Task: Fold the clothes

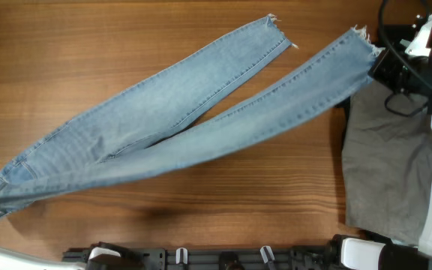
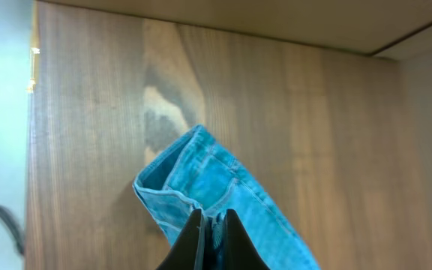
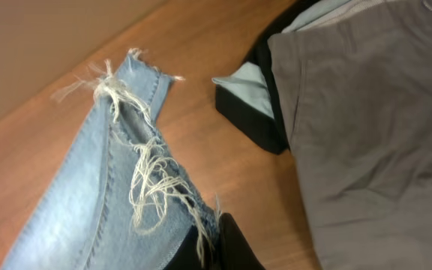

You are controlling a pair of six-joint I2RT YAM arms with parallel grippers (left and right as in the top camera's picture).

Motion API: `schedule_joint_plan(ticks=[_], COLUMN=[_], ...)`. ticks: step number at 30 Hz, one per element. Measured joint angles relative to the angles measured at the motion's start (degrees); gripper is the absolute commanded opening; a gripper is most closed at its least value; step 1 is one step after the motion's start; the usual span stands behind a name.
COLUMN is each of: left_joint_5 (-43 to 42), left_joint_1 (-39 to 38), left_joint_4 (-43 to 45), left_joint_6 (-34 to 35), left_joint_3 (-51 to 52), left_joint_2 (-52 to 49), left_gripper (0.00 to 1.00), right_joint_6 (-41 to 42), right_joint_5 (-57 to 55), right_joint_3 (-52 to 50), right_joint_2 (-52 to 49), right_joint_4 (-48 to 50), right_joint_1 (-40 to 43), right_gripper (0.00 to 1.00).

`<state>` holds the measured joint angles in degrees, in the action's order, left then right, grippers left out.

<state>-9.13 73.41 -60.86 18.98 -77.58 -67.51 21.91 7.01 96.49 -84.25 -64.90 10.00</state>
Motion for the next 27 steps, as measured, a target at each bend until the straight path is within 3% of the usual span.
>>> schedule_joint_plan(ticks=[13, 21, 27], left_joint_5=[8.07, 8.46, 7.19], left_joint_1=[-4.81, -5.22, -5.22], left_joint_4=[-0.87, -0.63, 4.28], left_joint_6=[0.68, 0.68, 0.74], left_joint_3=[-0.02, -0.02, -0.02], left_joint_2=[-13.55, -13.57, -14.75], left_gripper=[0.04, 0.04, 0.04], right_joint_6=[6.12, 23.78, 35.26], right_joint_5=[9.25, 15.93, 16.13], right_joint_3=[-0.02, 0.00, 0.00], right_joint_2=[-26.08, -30.25, -34.62], right_joint_4=[19.43, 33.07, 46.21], right_joint_1=[-5.92, -9.90, -10.54], right_gripper=[0.05, 0.04, 0.04])
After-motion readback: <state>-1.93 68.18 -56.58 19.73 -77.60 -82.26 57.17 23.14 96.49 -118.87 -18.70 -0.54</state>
